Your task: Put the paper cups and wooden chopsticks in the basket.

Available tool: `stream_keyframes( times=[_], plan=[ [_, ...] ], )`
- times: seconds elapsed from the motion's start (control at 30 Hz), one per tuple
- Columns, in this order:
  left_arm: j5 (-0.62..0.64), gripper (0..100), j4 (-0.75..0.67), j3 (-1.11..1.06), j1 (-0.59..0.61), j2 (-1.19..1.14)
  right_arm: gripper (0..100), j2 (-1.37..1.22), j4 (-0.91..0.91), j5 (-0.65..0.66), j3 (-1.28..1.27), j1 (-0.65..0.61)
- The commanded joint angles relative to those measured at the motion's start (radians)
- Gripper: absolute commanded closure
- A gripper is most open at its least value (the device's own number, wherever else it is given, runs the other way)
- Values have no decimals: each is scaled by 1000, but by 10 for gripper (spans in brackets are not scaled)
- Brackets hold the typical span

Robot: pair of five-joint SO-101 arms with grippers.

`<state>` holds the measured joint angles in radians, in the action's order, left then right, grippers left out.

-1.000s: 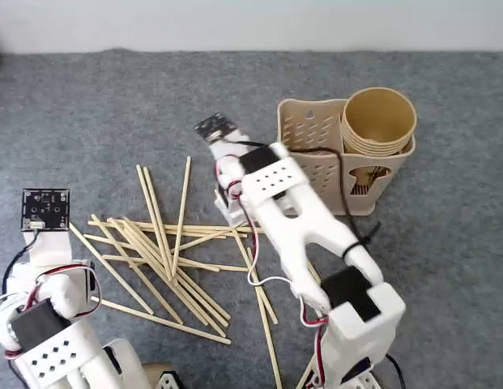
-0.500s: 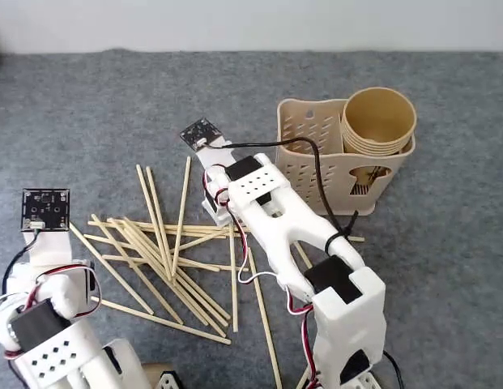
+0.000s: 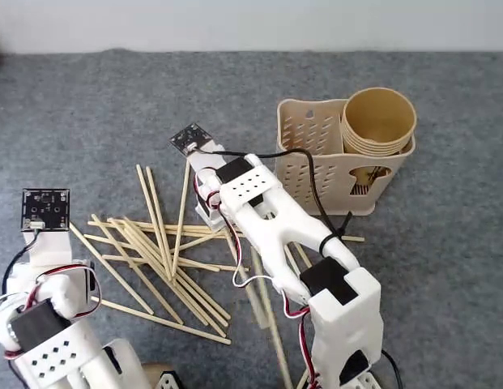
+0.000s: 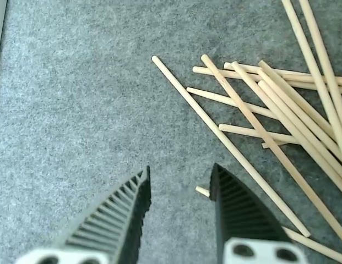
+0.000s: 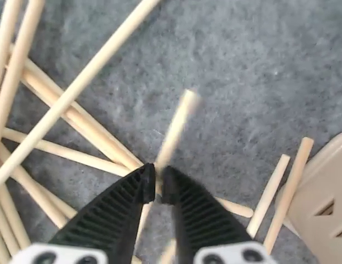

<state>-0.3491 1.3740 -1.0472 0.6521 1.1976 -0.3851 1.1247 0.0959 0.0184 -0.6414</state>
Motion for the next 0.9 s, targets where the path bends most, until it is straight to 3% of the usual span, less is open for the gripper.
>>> stream_keyframes(
  times=[0.0,0.33,0.53,0.73,0.87],
  plan=[
    [-6,831,-20,8,-2,12,990,24,48,-2,78,-1],
    [-6,831,-20,10,-2,12,989,193,289,31,226,-1],
    [-6,831,-20,8,-2,12,980,137,285,37,176,-35],
    [-6,831,-20,8,-2,12,864,13,286,40,170,-87],
    [-8,831,-20,8,0,12,846,-45,257,98,176,-88]
  ],
)
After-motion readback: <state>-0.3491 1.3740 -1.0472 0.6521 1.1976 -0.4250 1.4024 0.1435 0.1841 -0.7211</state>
